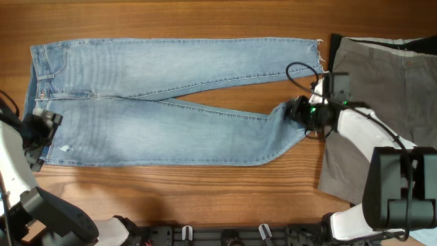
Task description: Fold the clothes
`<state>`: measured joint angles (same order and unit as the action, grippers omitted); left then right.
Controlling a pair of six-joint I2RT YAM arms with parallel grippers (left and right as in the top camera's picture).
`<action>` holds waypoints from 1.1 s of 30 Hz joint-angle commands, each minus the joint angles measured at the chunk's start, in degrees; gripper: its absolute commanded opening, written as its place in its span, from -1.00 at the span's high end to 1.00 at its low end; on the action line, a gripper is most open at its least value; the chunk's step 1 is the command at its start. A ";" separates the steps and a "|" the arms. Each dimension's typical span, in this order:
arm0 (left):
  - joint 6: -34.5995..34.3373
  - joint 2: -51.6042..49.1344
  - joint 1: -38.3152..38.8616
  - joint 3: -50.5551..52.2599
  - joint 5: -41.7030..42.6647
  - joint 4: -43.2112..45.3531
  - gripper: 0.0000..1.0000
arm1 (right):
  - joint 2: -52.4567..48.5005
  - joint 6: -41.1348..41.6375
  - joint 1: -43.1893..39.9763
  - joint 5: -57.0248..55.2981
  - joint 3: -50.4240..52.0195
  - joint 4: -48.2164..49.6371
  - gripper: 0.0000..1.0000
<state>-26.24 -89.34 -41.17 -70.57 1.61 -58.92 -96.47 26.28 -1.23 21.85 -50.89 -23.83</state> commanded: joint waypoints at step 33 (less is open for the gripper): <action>0.28 1.05 -4.48 -0.37 0.26 -0.20 -1.00 | -4.98 -1.14 -6.62 -11.85 0.20 -22.62 0.76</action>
<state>-26.24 -89.34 -45.39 -70.57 1.58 -59.09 -98.37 28.56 -7.73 7.55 -51.20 -48.66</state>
